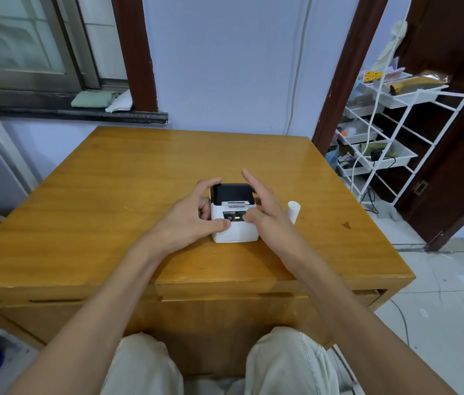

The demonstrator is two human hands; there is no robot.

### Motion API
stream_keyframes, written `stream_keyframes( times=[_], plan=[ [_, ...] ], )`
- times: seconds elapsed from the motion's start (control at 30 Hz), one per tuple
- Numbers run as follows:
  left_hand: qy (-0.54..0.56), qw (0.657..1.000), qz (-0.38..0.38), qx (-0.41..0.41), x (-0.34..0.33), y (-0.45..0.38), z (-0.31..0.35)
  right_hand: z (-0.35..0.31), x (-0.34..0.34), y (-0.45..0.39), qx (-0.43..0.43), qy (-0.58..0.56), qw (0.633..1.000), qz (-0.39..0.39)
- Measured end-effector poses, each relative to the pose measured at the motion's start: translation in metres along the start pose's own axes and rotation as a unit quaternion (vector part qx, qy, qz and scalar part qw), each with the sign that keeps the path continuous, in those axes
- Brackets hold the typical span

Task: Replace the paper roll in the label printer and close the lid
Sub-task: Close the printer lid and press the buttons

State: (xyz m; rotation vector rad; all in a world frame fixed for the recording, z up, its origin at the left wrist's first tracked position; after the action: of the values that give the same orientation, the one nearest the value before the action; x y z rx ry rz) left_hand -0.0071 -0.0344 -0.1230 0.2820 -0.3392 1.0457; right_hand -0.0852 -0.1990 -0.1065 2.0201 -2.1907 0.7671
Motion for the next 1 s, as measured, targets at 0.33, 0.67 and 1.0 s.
stream_keyframes(
  times=[0.33,0.67,1.0],
  plan=[
    [0.004,1.000,0.020,-0.006,0.001,0.003,0.000,0.002,-0.006,0.009,0.002,-0.020,0.999,0.025],
    [-0.024,0.997,0.072,-0.012,0.005,0.007,0.003,0.009,0.001,0.010,0.002,-0.028,0.998,0.054],
    [-0.013,0.998,0.058,0.009,0.007,0.008,0.000,0.010,-0.001,0.011,0.011,-0.019,0.998,0.060]
  ],
)
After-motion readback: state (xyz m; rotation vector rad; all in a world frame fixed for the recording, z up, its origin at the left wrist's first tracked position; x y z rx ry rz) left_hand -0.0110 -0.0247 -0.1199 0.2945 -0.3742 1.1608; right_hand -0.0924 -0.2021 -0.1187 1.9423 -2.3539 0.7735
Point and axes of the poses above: each hand's wrist, its own y-axis away from the middle knuckle, its own x-axis out of the back of the hand, z = x × y, the point moved 5 cm from there along -y, towards the middle knuckle, and after that the axes turned 15 degrees about x, right-handed, at the moved point
